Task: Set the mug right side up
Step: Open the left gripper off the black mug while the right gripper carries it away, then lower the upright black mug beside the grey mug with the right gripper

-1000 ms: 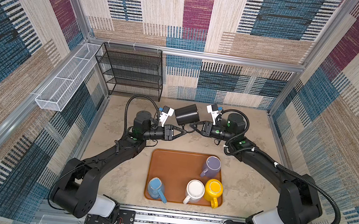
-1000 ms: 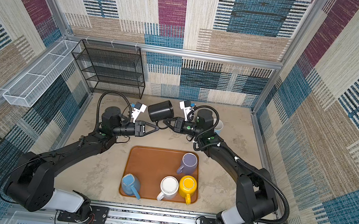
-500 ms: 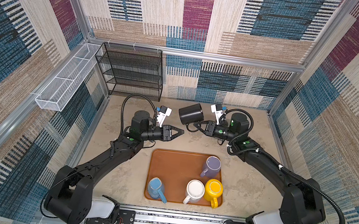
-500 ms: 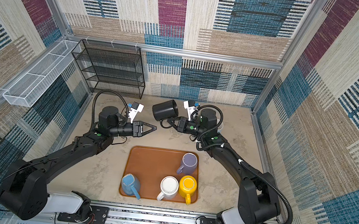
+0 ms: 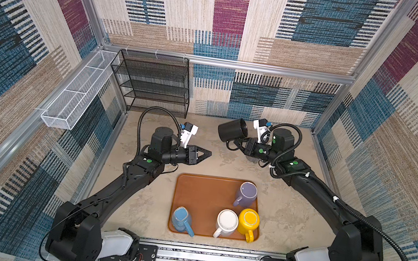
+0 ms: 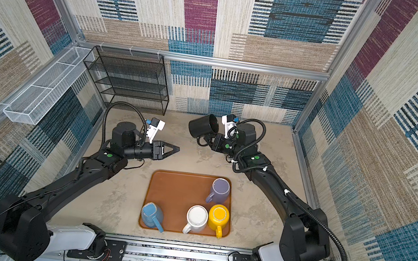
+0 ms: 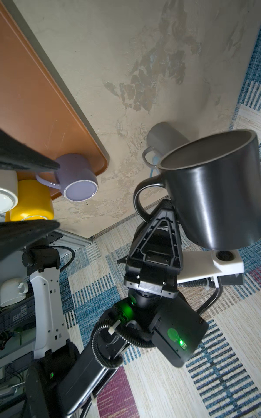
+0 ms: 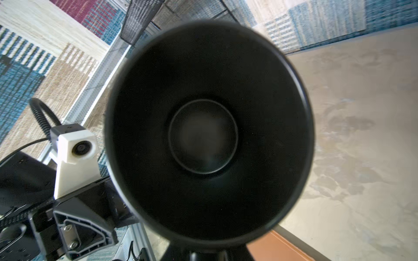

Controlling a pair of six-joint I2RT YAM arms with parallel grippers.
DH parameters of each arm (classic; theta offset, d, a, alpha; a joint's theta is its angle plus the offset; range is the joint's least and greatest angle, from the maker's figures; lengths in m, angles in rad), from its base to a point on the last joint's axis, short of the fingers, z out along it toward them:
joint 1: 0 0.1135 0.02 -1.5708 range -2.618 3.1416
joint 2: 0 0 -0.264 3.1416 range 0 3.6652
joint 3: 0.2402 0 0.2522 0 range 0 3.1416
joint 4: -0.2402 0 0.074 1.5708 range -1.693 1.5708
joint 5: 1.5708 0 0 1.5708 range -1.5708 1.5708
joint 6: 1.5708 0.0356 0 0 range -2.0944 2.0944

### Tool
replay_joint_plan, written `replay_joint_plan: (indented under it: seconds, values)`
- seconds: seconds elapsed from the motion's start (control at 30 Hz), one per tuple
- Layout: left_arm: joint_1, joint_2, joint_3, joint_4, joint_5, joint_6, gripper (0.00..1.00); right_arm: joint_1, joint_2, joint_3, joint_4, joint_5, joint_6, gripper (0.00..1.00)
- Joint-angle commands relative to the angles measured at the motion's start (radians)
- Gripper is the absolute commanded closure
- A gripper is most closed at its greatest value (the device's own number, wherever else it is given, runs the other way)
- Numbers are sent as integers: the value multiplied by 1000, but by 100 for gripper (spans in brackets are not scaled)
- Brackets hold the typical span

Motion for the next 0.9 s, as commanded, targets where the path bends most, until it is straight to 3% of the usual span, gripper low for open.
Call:
replay_joint_plan:
  seconds: [0.0,0.87]
  values:
    - [1,-9,9,-33,-17,44,67,1,-13,29,-9,113,-44,100]
    - [2,-42,22,-134,-70,102,67,88,222,210,-293,517,-102,100]
